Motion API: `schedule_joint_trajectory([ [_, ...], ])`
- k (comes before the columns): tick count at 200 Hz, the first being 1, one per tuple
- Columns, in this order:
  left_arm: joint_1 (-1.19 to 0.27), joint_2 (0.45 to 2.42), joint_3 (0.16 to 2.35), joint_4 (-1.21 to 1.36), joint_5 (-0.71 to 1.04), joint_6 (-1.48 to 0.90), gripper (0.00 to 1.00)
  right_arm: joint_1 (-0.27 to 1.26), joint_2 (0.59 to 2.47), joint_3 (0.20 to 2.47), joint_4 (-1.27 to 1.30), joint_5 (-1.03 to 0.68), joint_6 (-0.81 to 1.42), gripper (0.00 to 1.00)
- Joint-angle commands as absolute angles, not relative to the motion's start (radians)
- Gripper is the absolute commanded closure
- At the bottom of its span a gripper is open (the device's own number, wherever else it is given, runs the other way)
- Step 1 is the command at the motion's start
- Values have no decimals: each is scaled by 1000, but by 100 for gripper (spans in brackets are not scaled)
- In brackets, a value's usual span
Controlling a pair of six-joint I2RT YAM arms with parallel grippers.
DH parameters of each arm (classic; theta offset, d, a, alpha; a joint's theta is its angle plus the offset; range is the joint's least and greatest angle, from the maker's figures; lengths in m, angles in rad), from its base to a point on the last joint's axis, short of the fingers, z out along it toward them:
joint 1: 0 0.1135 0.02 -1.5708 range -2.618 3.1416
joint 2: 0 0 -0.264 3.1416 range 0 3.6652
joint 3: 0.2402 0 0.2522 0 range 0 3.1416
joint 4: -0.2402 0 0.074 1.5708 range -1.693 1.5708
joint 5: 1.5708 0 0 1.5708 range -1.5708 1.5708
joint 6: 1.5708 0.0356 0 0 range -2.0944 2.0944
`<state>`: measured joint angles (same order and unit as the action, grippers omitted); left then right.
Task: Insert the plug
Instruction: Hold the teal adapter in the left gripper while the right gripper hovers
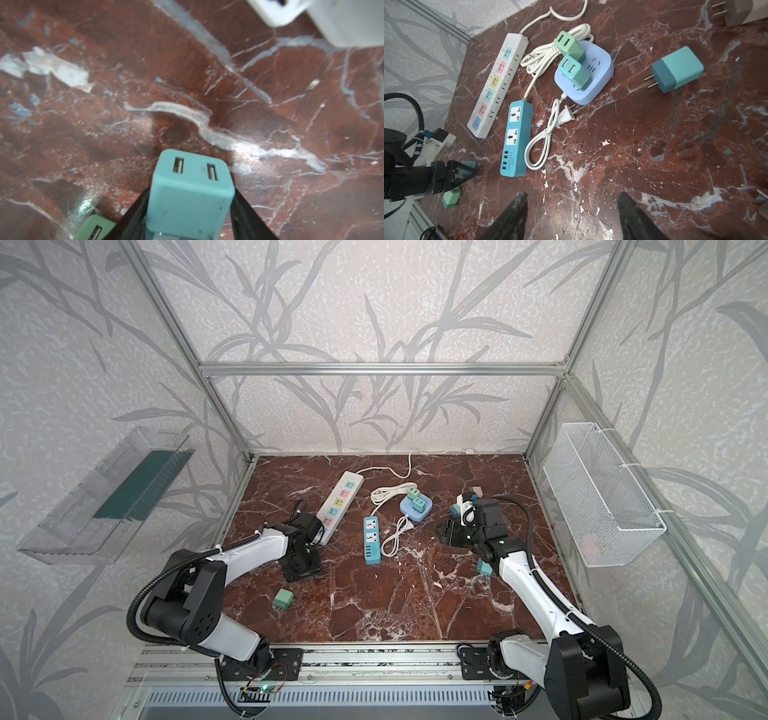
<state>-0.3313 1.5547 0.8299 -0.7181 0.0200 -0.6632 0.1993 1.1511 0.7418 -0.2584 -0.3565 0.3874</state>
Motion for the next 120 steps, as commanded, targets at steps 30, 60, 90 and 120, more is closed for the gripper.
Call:
schedule_joint_trajectory([
  [30,-328,1540,840,-751,22,-640,46,204,1150,731,-214,-348,408,32],
  [60,-330,1543,847,-751,5,-639,50,213,1164,732,-210,-351,407,32],
  [90,-330,1574,865,-758,-24,-623,50,216,1166,732,-210,-352,404,32],
  [120,-330,1584,874,-745,-9,-621,52,216,1146,725,-218,-335,391,32],
])
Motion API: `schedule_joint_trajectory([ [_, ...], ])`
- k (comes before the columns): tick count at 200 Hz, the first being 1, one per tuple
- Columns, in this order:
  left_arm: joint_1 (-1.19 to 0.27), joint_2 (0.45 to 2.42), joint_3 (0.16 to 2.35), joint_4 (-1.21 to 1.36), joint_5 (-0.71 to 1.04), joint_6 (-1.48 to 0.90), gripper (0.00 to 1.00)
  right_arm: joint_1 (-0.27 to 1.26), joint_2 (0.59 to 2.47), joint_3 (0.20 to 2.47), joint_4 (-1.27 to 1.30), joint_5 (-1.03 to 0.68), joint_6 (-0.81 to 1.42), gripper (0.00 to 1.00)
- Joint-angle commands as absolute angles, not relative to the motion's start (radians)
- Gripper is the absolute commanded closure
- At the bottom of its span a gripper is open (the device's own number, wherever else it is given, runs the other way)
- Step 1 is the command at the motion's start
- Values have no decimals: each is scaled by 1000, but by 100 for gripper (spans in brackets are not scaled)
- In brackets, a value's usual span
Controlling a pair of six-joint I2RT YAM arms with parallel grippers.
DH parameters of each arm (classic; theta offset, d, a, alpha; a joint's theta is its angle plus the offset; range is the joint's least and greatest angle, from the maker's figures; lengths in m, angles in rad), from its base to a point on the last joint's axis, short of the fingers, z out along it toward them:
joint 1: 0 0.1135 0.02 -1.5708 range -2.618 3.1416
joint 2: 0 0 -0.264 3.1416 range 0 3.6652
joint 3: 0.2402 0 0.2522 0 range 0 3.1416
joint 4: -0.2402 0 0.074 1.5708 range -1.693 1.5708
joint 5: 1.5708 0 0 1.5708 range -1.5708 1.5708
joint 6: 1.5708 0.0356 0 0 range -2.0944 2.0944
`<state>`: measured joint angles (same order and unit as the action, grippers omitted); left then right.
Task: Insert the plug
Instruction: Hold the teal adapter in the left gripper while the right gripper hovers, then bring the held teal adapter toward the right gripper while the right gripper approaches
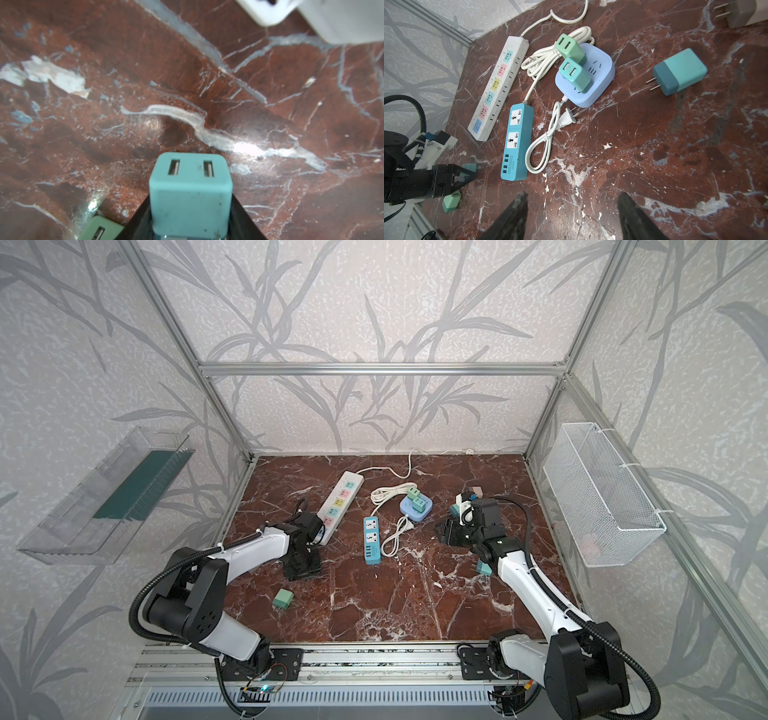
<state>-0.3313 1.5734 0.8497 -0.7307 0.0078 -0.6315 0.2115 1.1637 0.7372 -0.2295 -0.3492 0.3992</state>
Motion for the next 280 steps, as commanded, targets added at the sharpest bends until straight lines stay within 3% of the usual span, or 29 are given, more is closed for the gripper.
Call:
schedule_joint_trajectory([
  [1,-330,1583,873,-744,-8,-621,52,216,1144,724,-216,-334,392,32],
  [99,-331,1554,848,-728,1,-631,54,215,1011,643,-177,-266,414,30],
  [137,-331,1551,845,-717,-8,-639,47,215,984,627,-167,-274,417,30],
  [193,-331,1590,858,-703,-24,-609,47,216,972,635,-180,-281,416,30],
  [234,-340,1574,862,-691,-15,-606,61,216,960,634,-188,-282,419,30],
  [280,-445,1434,907,-584,39,-501,66,216,985,664,-200,-335,425,32],
])
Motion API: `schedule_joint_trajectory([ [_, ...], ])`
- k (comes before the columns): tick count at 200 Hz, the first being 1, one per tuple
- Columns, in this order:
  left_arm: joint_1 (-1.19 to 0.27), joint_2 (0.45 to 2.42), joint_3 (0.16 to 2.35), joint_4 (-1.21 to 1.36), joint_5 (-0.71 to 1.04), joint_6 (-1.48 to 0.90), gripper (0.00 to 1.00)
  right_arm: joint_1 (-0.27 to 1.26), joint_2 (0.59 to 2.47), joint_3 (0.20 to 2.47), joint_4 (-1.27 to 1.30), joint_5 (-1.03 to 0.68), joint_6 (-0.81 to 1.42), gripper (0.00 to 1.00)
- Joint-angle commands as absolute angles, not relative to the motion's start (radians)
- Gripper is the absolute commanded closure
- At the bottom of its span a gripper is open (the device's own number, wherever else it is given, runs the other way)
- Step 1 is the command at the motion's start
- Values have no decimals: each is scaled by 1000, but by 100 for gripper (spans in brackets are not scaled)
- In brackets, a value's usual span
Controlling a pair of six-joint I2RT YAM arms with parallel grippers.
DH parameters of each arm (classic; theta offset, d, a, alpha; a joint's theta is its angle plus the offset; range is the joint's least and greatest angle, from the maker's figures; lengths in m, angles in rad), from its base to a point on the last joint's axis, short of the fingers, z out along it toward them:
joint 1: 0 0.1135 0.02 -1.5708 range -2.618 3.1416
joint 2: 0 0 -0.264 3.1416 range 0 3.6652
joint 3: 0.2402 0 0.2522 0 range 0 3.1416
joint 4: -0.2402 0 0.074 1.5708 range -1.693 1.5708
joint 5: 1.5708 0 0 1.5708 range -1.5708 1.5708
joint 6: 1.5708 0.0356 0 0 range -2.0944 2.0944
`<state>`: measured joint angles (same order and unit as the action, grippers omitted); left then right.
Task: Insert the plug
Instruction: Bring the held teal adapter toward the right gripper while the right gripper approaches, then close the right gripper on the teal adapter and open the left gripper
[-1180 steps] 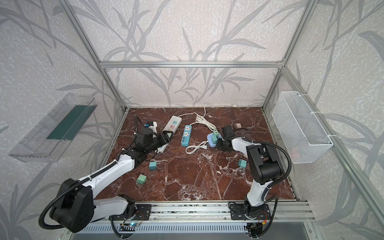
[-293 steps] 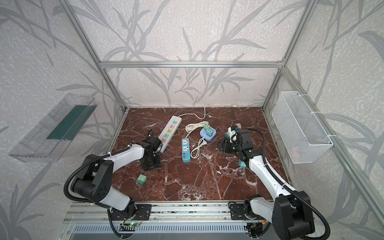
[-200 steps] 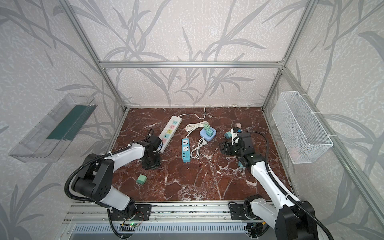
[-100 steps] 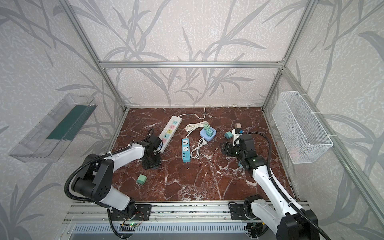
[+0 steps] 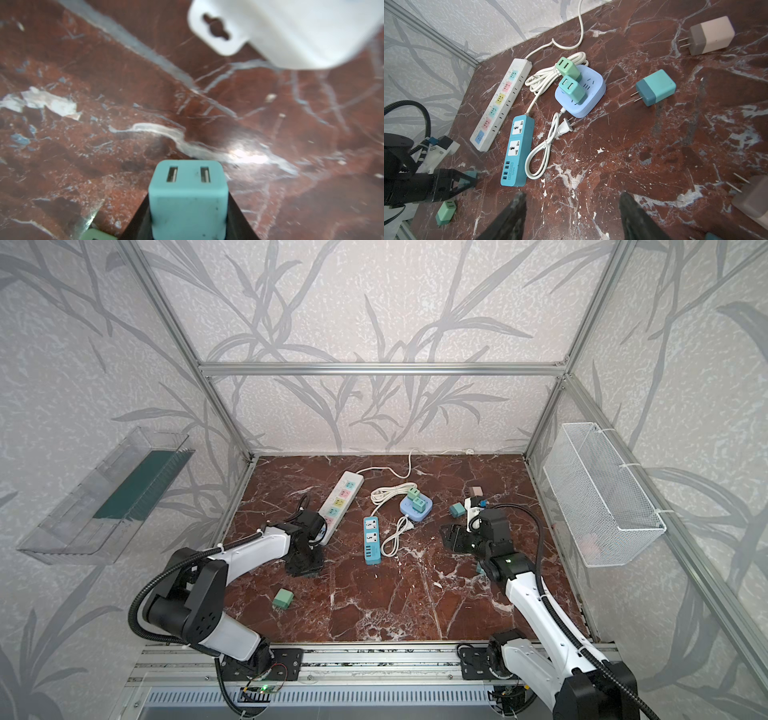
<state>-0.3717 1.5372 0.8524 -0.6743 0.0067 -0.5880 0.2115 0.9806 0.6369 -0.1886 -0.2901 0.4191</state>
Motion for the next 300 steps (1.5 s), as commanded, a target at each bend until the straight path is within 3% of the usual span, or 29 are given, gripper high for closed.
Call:
schedule_joint_trajectory([
  [1,-450,1431,910,-579,38,-497,66,216,986,665,-200,-338,425,32],
  [53,-693,1318,958,-184,11,-189,67,234,1021,778,-334,-334,433,39],
  [86,-762,1313,889,161,45,40,63,350,1034,899,-428,-307,395,40],
  [129,-822,1394,907,260,73,209,63,475,1082,1023,-469,-337,301,39],
  [212,-864,1440,926,253,85,299,65,496,1244,1120,-439,-492,299,38],
  [300,-868,1436,914,247,87,336,64,514,1337,1124,-360,-581,327,68],
])
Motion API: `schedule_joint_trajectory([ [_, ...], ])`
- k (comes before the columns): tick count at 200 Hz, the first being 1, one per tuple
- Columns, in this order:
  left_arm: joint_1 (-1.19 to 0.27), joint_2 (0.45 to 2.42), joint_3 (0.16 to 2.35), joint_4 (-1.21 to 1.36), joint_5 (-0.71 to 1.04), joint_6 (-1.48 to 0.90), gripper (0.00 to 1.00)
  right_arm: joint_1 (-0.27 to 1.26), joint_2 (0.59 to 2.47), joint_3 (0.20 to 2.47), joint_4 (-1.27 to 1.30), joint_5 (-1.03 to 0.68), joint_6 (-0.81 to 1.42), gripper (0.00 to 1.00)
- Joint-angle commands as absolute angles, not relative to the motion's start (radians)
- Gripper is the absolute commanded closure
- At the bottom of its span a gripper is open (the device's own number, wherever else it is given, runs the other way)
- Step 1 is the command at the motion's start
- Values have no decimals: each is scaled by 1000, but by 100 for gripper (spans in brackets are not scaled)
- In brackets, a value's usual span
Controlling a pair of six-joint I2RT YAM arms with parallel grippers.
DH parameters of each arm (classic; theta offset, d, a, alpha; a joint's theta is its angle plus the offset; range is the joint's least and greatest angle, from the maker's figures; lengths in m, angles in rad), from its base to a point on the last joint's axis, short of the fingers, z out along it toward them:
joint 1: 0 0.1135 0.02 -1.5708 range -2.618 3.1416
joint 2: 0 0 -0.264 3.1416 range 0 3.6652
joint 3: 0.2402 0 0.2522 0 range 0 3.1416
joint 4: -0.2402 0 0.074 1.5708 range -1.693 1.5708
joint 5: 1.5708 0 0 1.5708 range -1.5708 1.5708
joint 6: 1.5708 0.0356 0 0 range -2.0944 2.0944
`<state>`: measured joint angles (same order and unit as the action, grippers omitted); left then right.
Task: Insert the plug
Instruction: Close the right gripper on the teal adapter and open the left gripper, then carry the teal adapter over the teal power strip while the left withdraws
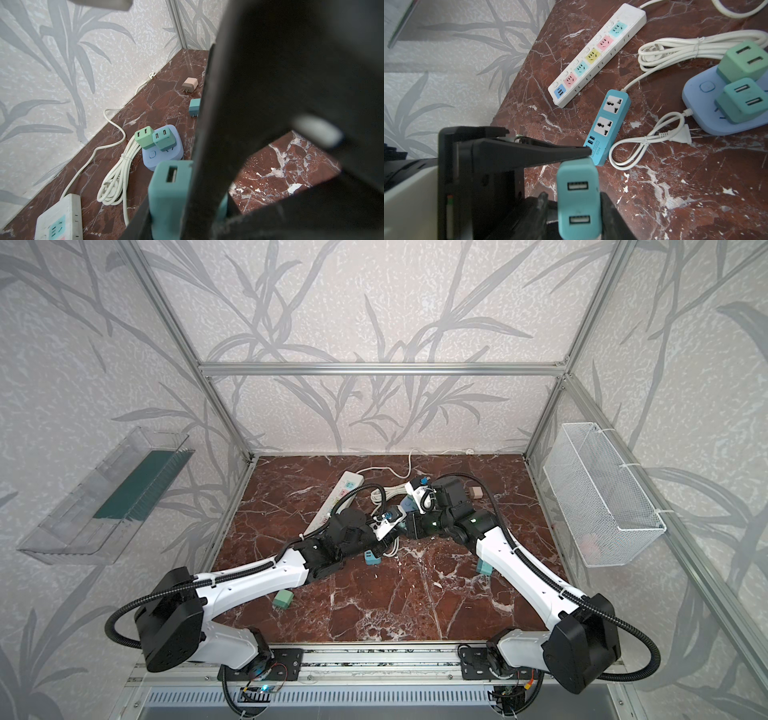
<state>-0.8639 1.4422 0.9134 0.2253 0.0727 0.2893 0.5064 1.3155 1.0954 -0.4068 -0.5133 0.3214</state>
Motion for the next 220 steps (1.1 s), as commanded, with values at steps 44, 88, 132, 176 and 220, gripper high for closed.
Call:
schedule_joint_trajectory([
  [44,-868,1428,895,260,23,331,34,515,1339,1121,-317,-579,349,91],
  [88,-867,1286,820,261,-119,287,11,548,1399,1183,-362,-330,341,93],
  [132,-847,1129,826,225,-575,78,12,638,1495,1223,-259,-140,414,96],
  [176,-452,1073,931,-194,-445,-611,16,764,1635,1304,-256,233,424,97],
  [220,-396,1045,884,-178,-282,-691,18,773,1799,1425,-331,301,457,100],
])
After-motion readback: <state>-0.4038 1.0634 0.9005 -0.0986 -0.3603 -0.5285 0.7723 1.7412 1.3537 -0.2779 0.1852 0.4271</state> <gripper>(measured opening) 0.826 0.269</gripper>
